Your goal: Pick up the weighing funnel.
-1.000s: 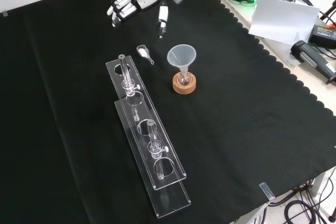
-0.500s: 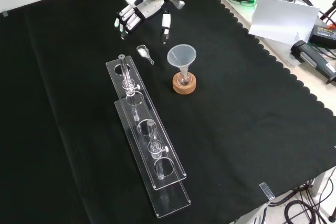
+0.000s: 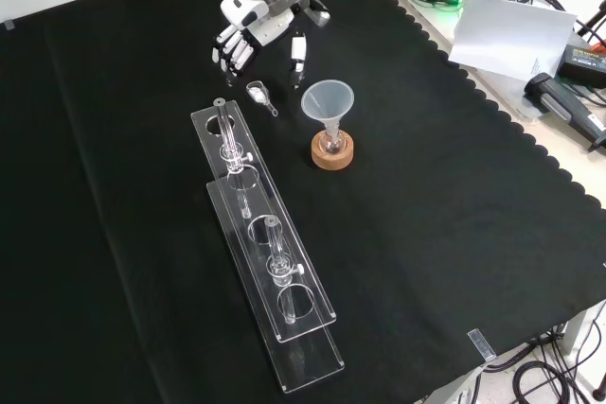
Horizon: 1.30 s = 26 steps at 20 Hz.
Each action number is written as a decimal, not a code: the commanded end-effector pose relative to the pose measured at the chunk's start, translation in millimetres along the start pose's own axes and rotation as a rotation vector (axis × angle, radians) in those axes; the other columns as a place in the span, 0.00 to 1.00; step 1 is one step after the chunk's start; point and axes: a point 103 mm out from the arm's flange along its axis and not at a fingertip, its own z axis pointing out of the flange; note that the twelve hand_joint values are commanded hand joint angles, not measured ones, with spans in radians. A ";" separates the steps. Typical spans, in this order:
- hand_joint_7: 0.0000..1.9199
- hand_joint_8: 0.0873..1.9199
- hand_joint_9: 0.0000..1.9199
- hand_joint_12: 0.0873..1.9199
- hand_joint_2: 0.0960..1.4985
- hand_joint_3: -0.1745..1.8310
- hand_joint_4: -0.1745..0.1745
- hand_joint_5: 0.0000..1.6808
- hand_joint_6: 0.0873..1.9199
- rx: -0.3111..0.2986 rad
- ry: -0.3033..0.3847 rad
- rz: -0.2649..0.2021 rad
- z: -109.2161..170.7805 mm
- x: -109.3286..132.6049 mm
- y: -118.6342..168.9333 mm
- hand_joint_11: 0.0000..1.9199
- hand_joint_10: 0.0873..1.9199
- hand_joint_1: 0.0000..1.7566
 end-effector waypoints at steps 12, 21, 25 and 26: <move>0.39 0.14 0.23 0.44 0.33 0.30 0.74 0.39 0.00 -0.022 0.039 0.036 25.2 -1.9 24.9 0.00 0.28 0.42; 0.55 0.13 0.34 0.58 0.33 0.35 0.98 0.58 0.04 -0.072 0.046 0.048 31.4 -3.3 33.9 0.00 0.21 0.48; 0.62 0.12 0.39 0.64 0.34 0.36 1.00 0.67 0.09 -0.104 0.034 0.051 31.6 -5.8 37.3 0.00 0.18 0.51; 0.63 0.12 0.40 0.66 0.34 0.37 1.00 0.69 0.09 -0.116 0.031 0.052 31.2 -6.1 38.0 0.00 0.18 0.51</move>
